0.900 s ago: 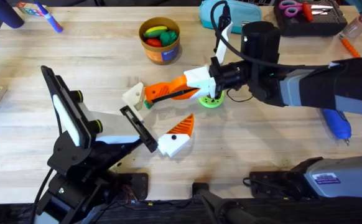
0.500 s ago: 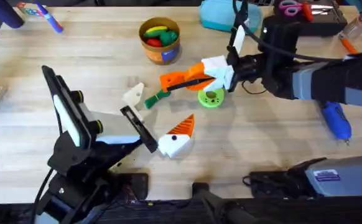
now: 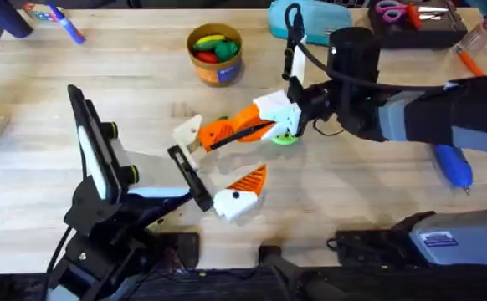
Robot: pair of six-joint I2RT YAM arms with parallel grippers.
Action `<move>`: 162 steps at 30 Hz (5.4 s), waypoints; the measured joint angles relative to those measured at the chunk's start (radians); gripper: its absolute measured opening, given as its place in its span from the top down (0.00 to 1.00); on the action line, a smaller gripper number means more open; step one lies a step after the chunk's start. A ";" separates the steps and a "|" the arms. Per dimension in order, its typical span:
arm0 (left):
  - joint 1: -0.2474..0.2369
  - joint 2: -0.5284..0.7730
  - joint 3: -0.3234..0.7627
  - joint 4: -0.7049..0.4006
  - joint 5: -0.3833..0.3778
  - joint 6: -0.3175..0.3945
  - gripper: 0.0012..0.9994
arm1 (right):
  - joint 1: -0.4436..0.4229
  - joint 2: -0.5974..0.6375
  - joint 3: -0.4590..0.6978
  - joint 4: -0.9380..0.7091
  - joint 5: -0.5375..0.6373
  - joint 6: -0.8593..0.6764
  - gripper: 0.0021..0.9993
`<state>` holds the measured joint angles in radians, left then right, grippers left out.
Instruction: Pick up the gripper from the table and insert it into the empty holder that is missing its gripper. Then pick up a screw, insert it into the mounting hole, and use the screwdriver to tighten it. Finally, clean up the table by picking up the vegetable and placing it into the bucket.
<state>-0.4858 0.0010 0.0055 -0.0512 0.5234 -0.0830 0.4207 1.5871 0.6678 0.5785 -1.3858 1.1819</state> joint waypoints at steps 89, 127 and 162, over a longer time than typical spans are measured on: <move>0.014 0.006 0.000 -0.002 0.076 -0.035 0.01 | 0.111 0.001 0.003 0.039 0.272 -0.164 0.99; 0.019 0.005 0.000 -0.002 0.111 -0.045 0.01 | 0.107 0.001 0.004 0.004 0.245 -0.160 0.87; 0.000 0.004 0.000 -0.006 0.244 -0.001 0.01 | 0.068 0.002 0.004 0.001 0.222 -0.160 0.46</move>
<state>-0.4858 0.0051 0.0055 -0.0569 0.7673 -0.0837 0.4891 1.5888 0.6720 0.5794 -1.1637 1.0214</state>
